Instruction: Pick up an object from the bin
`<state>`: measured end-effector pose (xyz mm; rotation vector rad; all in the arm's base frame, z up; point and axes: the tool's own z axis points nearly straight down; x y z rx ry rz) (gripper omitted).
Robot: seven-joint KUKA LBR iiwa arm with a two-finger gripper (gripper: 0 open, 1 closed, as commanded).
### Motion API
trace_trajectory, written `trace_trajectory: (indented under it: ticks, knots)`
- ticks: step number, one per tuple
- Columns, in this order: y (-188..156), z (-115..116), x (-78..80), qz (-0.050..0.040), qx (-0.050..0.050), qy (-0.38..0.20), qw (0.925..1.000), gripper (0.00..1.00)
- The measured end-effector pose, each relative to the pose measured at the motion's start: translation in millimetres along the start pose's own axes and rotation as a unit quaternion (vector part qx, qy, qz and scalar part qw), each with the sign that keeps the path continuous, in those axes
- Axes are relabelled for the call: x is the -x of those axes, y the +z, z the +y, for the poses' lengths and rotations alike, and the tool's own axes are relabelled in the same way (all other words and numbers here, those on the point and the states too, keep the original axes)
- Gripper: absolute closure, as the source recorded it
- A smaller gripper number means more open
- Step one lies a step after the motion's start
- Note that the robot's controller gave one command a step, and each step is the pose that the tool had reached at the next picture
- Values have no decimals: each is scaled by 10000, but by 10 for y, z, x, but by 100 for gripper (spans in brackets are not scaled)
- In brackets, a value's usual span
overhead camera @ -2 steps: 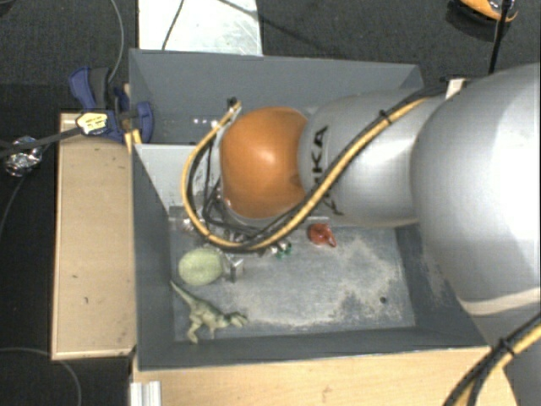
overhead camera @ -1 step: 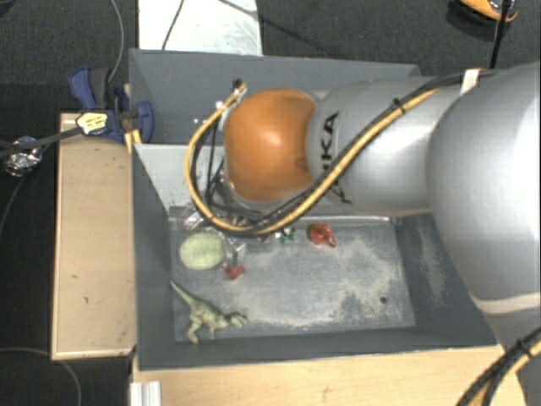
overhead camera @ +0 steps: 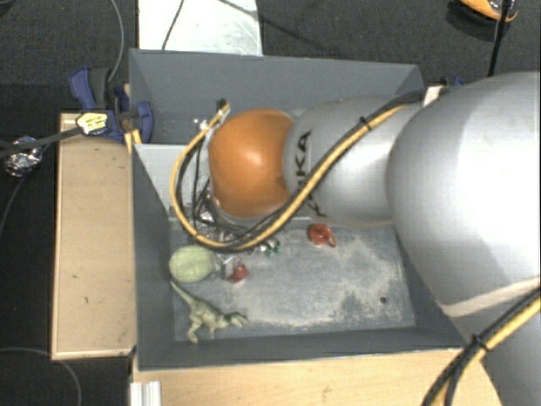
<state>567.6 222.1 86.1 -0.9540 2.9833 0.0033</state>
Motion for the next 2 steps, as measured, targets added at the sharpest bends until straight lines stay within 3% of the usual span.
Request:
trace_trajectory:
  ticks: [1, 2]
  knots:
    - [-198, 3, -22, 50, 14, -106, 9999, 100]
    - [-388, 10, 21, -56, -16, -90, 9999, 100]
